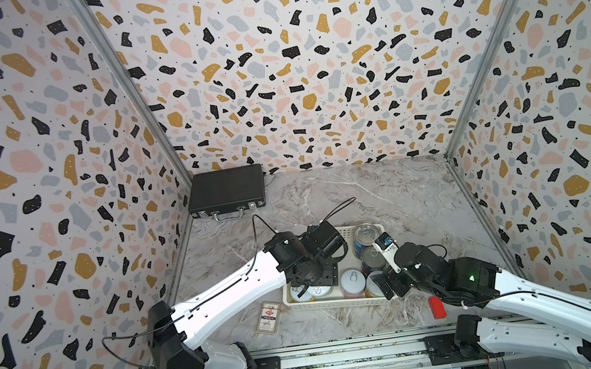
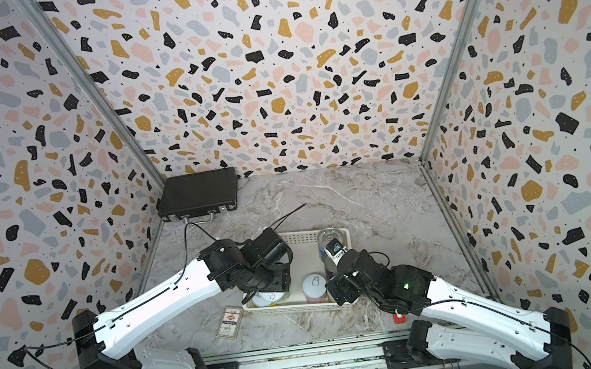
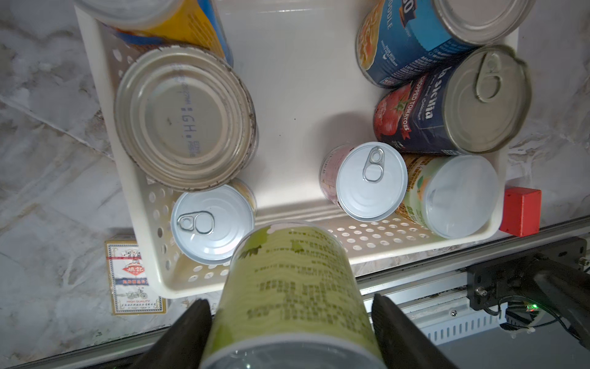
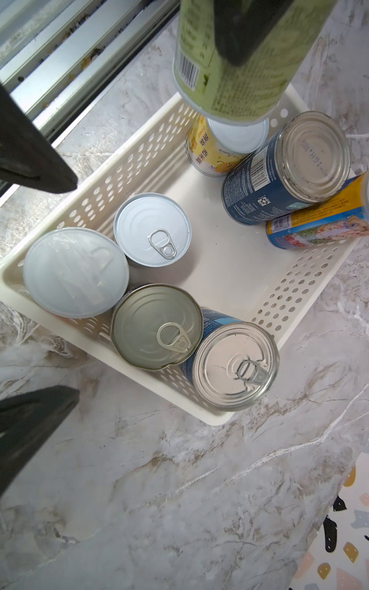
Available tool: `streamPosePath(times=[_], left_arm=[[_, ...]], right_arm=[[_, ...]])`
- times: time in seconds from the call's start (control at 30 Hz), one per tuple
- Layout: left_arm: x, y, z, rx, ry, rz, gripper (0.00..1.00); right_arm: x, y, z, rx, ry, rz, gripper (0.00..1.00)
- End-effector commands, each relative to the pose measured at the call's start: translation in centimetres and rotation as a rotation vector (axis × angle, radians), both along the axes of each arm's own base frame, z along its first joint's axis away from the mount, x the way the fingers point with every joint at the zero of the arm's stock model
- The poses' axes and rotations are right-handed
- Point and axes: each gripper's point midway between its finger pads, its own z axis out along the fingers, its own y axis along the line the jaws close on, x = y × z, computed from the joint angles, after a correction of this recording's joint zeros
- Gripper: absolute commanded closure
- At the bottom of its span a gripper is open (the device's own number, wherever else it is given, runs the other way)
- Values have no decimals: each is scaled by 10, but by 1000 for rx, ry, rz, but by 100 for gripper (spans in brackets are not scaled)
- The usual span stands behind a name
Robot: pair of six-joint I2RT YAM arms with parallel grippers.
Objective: Put the canned food in the basket
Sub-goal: Place the canned food in the basket.
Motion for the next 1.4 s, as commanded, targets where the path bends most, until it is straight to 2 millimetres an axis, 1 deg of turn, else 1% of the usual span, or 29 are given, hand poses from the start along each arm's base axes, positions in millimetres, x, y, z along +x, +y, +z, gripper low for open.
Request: streamPosePath(times=[0.0,0.13,0.27,0.4,0.57,0.83,1.07,1.23,1.37], left_arm=[[6,-14,-3,-52,-20,1,40],[9,-19,-14,-36,-12,-8,39],[13,-30,-22,-33,8,-23,40],[16,-38,-30,-29,19,-22,40],[20,-33,-40,12,13,-12,40],[21,-34,-59,41,43,-10,40],[24,-21,-73,87,54,22,40],[22,-13,-81,113,69,35,40],[20,-12,-83,101,72,36,41]], right_arm=[[0,-5,-1,-11,-1,-19,0],[0,-4,-2,-12,3,-18,0],[1,-3,-3,-16,6,-17,0],[0,-4,-3,-16,5,-17,0],[-1,-5,0,-1,-1,-16,0],[0,-4,-3,-9,4,-16,0],[0,-2,-5,-15,15,-12,0],[0,-2,-6,-19,16,-11,0],[0,-1,-7,-19,17,-10,0]])
